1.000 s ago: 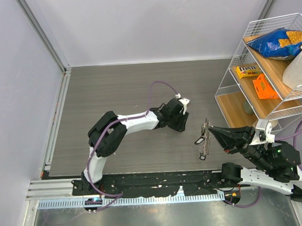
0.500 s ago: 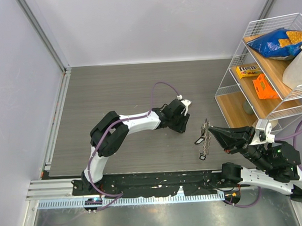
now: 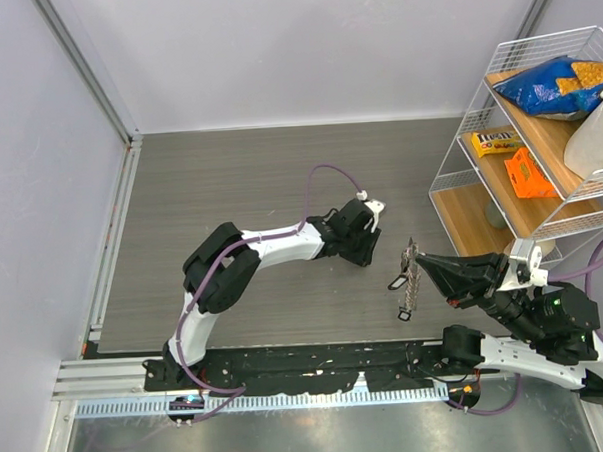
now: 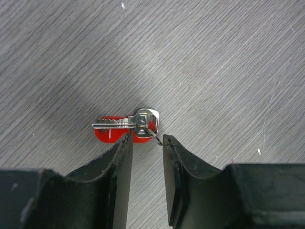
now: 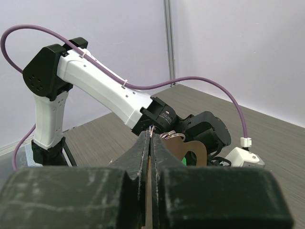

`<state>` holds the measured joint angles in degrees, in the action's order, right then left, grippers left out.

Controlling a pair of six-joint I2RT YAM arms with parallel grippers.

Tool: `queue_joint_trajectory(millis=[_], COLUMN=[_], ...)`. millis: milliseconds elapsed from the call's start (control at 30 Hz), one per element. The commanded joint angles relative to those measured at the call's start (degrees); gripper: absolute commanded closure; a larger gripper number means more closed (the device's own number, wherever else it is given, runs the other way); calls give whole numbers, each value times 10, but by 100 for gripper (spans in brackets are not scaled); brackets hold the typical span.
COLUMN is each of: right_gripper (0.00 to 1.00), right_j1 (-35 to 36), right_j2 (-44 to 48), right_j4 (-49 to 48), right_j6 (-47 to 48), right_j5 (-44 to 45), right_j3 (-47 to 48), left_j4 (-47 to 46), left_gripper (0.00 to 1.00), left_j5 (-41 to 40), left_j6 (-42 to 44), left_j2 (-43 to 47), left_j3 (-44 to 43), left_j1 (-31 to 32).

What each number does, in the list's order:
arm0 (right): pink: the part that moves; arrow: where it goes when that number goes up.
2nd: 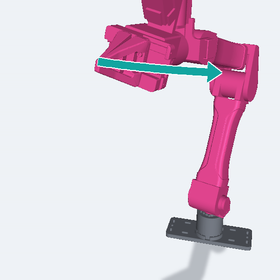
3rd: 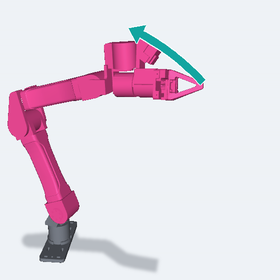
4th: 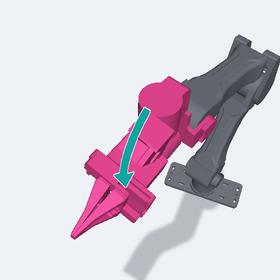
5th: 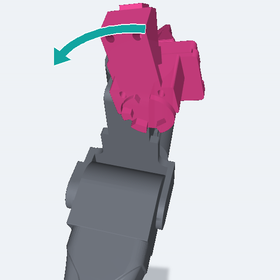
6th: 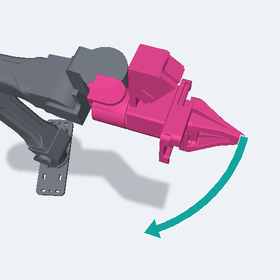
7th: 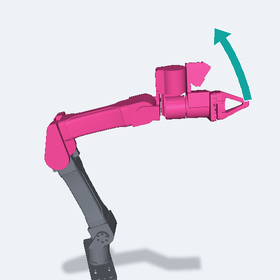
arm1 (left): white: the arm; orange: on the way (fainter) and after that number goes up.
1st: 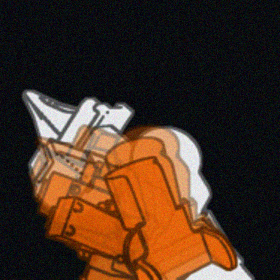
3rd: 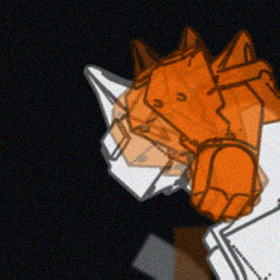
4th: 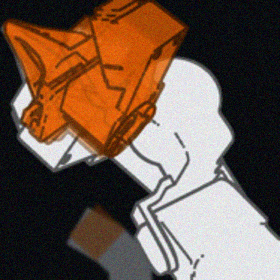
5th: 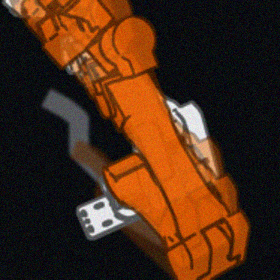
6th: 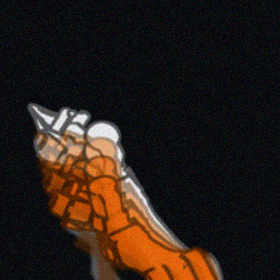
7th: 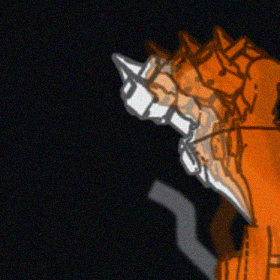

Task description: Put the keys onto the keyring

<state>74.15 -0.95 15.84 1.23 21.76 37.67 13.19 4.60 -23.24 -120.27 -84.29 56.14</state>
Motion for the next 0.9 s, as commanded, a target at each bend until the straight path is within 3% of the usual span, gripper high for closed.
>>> queue_joint_trajectory(millis=[0, 433, 867], right_gripper=[94, 94, 94], right_j1=[3, 3, 3], right_j2=[23, 24, 24], right_j4=[-23, -23, -25], right_j6=[-2, -3, -4], right_j5=[-5, -8, -14], right_j3=[1, 2, 2], left_j4=[4, 15, 25], left_gripper=[65, 78, 67], left_j5=[-7, -14, -18], left_j6=[10, 13, 14], left_j2=[-1, -4, 10], left_j3=[-20, -25, -21], left_j1=[3, 8, 15])
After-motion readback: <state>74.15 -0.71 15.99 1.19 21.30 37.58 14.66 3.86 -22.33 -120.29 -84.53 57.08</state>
